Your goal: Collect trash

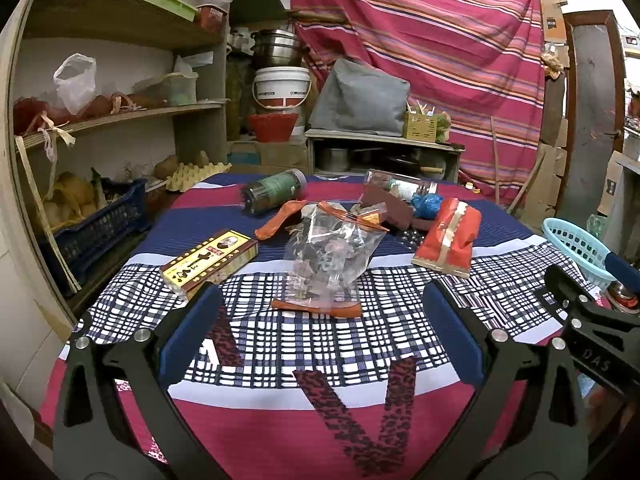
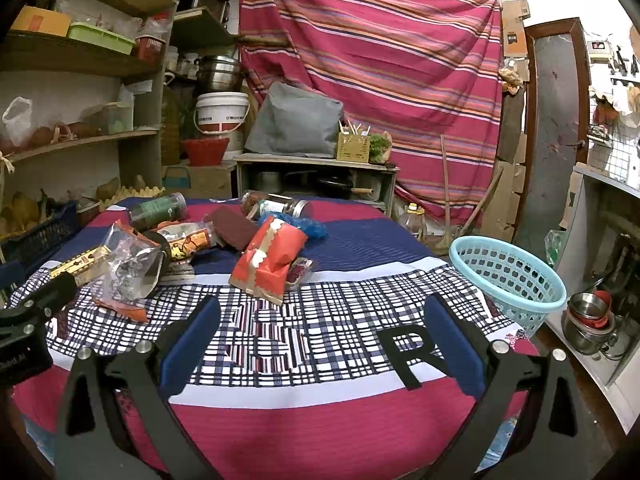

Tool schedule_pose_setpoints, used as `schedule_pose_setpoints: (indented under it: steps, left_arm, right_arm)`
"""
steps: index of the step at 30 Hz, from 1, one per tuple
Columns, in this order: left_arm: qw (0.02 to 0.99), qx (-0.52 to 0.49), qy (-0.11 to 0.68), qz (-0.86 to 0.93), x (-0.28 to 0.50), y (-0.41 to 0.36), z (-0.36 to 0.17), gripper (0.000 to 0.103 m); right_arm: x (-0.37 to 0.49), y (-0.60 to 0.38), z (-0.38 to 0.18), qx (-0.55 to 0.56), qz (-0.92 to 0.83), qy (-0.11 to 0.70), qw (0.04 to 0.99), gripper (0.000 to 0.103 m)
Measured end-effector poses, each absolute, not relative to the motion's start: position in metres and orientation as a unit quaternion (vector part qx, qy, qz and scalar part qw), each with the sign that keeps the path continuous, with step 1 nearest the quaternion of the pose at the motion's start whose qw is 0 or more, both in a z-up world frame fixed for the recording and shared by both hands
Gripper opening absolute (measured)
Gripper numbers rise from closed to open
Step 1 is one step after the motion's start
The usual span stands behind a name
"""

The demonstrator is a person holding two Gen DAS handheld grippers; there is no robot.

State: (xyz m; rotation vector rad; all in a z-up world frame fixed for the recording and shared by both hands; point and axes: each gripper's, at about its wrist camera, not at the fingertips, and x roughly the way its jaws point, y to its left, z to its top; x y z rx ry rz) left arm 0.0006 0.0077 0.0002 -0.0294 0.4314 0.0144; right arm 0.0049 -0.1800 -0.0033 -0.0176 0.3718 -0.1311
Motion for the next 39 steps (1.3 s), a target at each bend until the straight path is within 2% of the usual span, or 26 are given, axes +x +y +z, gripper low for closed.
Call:
schedule_pose_setpoints:
  steps: [39]
  left_arm:
    - [0.977,-0.013,0.213,0.012,0.0014,0.0120,0.0031,0.098]
  right_arm:
    - [0.0069,-0.1808,-0.0038,-0.014,-0.069,0.189,0.979,0.099]
